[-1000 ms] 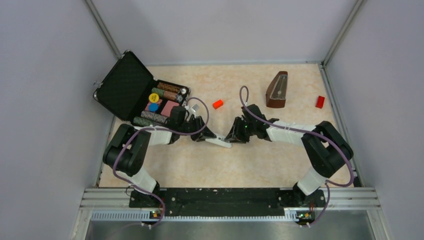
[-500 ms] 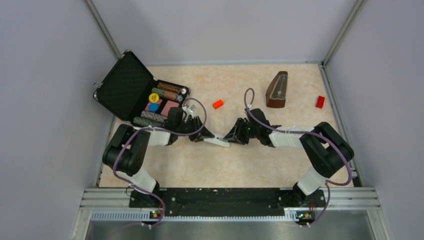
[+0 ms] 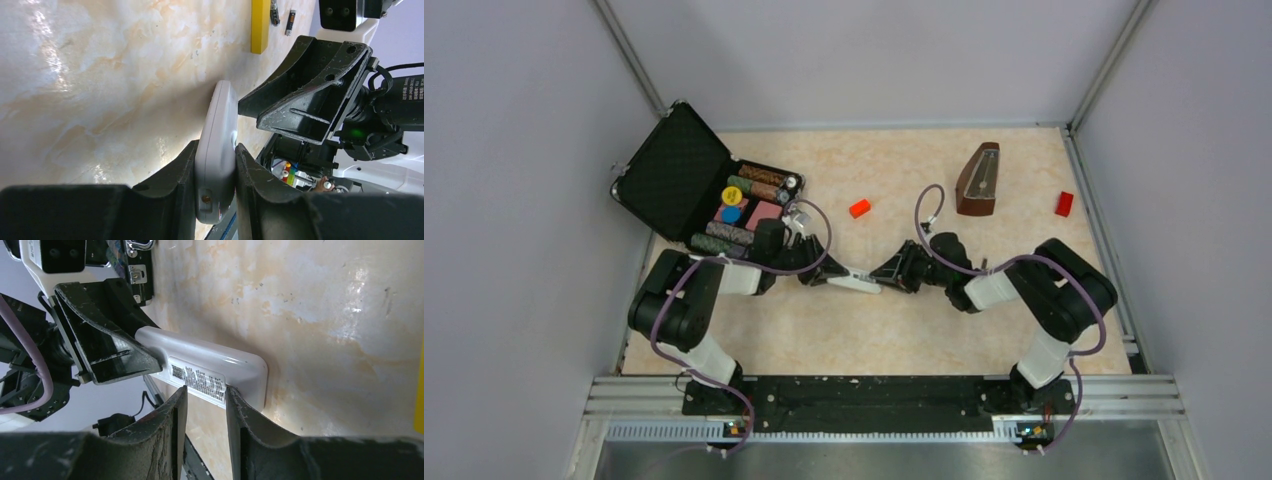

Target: Load the batteries into the remote control

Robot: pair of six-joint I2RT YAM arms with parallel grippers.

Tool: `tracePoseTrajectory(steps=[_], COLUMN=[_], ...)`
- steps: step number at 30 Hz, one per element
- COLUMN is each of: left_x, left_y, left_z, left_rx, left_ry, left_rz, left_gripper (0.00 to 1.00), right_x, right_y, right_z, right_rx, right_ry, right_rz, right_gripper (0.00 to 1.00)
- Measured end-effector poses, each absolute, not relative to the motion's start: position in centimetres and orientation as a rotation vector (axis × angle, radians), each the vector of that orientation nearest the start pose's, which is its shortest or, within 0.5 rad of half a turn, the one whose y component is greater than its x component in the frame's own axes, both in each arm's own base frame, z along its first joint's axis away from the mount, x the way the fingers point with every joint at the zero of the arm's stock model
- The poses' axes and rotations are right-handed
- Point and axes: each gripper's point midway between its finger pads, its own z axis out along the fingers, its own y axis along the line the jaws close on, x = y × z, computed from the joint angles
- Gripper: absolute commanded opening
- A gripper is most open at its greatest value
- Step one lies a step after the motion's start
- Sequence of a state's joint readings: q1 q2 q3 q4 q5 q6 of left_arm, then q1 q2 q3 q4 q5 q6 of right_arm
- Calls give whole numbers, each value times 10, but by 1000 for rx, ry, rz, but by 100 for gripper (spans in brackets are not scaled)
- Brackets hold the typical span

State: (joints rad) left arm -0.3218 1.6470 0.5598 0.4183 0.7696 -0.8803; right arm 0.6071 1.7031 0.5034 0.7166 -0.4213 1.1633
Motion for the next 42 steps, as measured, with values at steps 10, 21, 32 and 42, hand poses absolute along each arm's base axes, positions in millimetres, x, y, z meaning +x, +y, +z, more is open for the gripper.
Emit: tracePoseTrajectory(steps=[10,21,32,42], left_x=[273,277,279,277], left_y=[-237,-231,-229,-229], left_z=[55,51,51,54], left_rx=[-245,-310,-322,-258], left_ry=[2487,2561,2577,2588], left_rz=[-1402,-1310,-1279,-1242], left_gripper=[0,0,0,0], right_x=[262,266,269,286], right_y=[312,313,311,308], right_z=[57,68,73,107], right_rx=[384,471,494,490], right_ry=[2302,2243,2212,2062], right_rz=[1481,1537,1547,1612], right_gripper=[33,33,33,34])
